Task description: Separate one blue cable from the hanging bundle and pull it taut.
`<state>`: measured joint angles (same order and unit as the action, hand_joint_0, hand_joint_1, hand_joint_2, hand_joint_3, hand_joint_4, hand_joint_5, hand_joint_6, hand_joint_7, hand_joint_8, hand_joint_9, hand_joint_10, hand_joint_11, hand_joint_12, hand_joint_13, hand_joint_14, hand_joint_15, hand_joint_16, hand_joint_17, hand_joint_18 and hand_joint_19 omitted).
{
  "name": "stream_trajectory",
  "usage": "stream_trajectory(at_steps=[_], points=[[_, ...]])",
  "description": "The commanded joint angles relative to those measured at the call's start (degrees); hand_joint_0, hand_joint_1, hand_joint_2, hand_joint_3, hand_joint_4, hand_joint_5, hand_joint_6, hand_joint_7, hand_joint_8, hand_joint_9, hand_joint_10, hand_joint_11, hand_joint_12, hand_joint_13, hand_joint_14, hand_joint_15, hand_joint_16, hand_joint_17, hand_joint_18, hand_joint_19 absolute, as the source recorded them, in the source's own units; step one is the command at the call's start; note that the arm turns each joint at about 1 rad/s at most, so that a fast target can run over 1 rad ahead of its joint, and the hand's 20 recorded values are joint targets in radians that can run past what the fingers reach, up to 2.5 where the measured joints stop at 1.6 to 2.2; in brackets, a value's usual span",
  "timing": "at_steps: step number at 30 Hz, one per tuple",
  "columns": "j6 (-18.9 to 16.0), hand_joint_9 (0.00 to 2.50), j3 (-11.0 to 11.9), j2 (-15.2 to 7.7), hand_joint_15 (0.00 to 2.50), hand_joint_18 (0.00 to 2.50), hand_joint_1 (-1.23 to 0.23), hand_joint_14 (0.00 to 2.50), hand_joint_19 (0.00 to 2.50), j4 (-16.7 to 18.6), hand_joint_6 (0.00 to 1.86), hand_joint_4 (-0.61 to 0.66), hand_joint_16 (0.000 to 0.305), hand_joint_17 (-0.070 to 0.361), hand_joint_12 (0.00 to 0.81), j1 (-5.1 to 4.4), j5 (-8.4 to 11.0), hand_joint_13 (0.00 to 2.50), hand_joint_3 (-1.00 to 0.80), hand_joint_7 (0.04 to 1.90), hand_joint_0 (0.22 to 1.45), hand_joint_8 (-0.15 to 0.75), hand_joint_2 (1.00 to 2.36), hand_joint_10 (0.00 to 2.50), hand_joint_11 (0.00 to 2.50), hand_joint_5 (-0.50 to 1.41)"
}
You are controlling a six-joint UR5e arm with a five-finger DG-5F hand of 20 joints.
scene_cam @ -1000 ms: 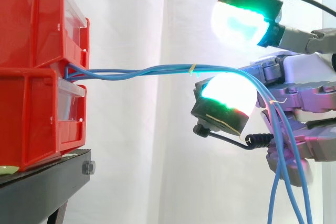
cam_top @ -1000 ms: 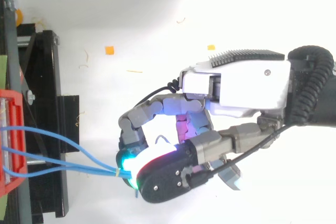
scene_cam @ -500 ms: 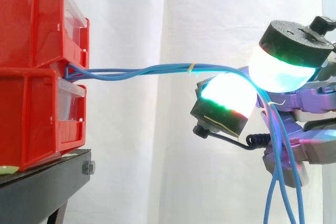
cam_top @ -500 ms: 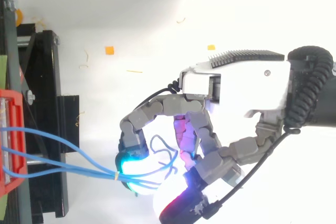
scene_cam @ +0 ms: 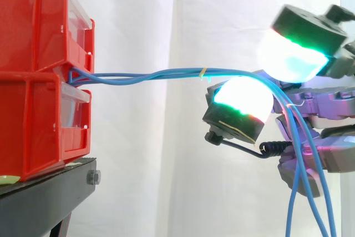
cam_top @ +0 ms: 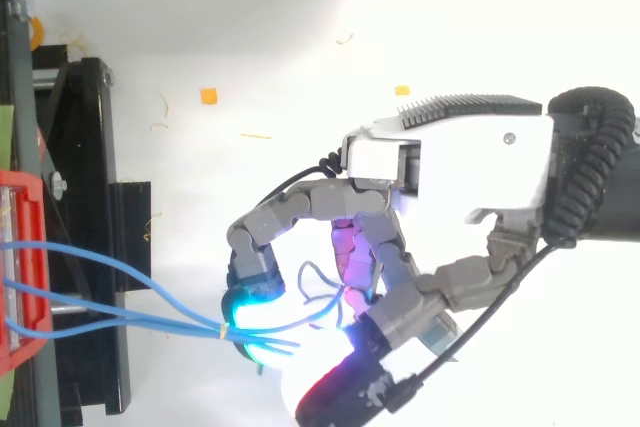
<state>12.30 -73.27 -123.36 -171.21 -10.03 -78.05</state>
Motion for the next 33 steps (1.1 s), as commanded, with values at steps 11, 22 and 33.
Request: stream_trajectory(at_steps=[11,22,33], points=[[0.00,2.03,-0.04,-0.04,0.76,0.97,-0.59,0.02,0.86,0.00,0.50,-0.03,0.041,0.092,0.257,0.01,0.00,1.43,-0.50,1.33,0.66,0.082,1.00,0.02,0.47,0.15],[0.00,2.04,0.05,0.05,0.76,0.97,-0.80,0.02,0.88,-0.18,0.50,-0.06,0.040,0.089,0.269,0.01,0.00,1.42,-0.37,1.31,0.78,0.111,1.01,0.03,0.54,0.15],[-0.08,2.00,0.05,-0.04,0.78,0.97,-0.92,0.02,0.87,-0.35,0.50,-0.09,0.038,0.085,0.271,0.01,0.00,1.40,-0.43,1.30,0.79,0.126,1.01,0.03,0.57,0.15]])
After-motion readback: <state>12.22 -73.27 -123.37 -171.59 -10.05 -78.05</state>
